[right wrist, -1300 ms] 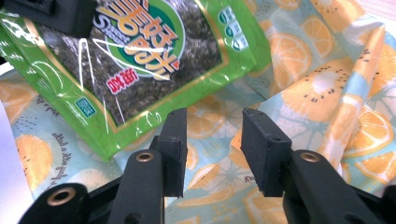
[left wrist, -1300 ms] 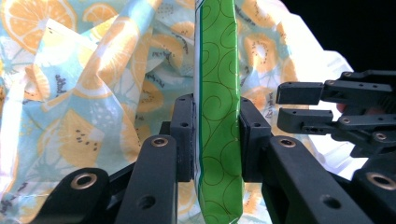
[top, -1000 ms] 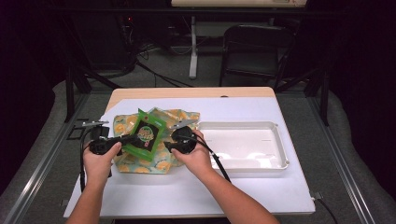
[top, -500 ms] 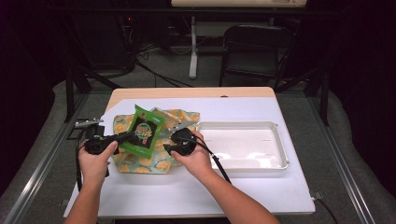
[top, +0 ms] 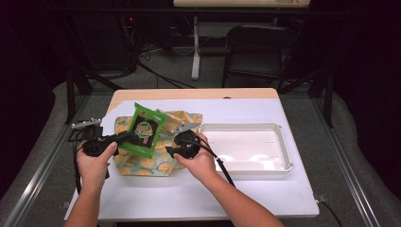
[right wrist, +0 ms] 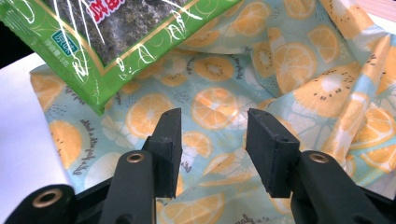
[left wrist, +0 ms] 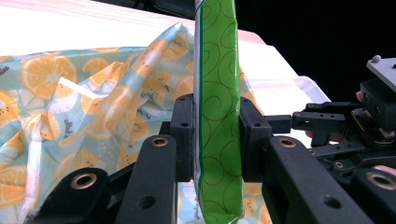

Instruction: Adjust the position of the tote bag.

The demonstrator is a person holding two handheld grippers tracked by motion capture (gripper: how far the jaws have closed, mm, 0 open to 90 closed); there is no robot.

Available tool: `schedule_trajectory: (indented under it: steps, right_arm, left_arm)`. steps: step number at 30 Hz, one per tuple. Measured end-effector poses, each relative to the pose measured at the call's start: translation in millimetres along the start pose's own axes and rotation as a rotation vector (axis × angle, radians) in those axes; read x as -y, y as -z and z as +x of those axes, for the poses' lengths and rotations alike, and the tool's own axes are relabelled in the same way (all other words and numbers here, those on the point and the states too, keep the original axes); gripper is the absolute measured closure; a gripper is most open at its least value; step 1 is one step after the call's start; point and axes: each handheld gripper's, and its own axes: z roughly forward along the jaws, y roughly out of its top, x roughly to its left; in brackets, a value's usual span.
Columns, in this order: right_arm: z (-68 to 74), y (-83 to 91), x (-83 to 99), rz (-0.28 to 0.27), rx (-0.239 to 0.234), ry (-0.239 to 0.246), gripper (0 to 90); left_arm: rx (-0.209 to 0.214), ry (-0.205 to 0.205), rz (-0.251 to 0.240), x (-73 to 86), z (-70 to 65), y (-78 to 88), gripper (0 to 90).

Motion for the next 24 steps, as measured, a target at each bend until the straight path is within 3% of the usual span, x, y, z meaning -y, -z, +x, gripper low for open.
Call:
schedule_trajectory:
  steps: [8,13,24]
  right_arm:
    - [0.7,9.6,0.0,-0.031,-0.014,-0.007,54.4]
    - [2.9,14.4,0.9,-0.062,-0.034,-0.015,54.2]
    - [4.0,31.0,2.5,-0.115,-0.072,-0.024,52.9]
  left_arm:
    - [0.011,-0.021,-0.022,-0.9,-7.4,1.2,73.0]
    - [0.030,-0.065,-0.054,-1.9,-14.0,3.4,73.0]
    - [0.050,-0.119,-0.084,-0.9,-28.2,3.5,73.0]
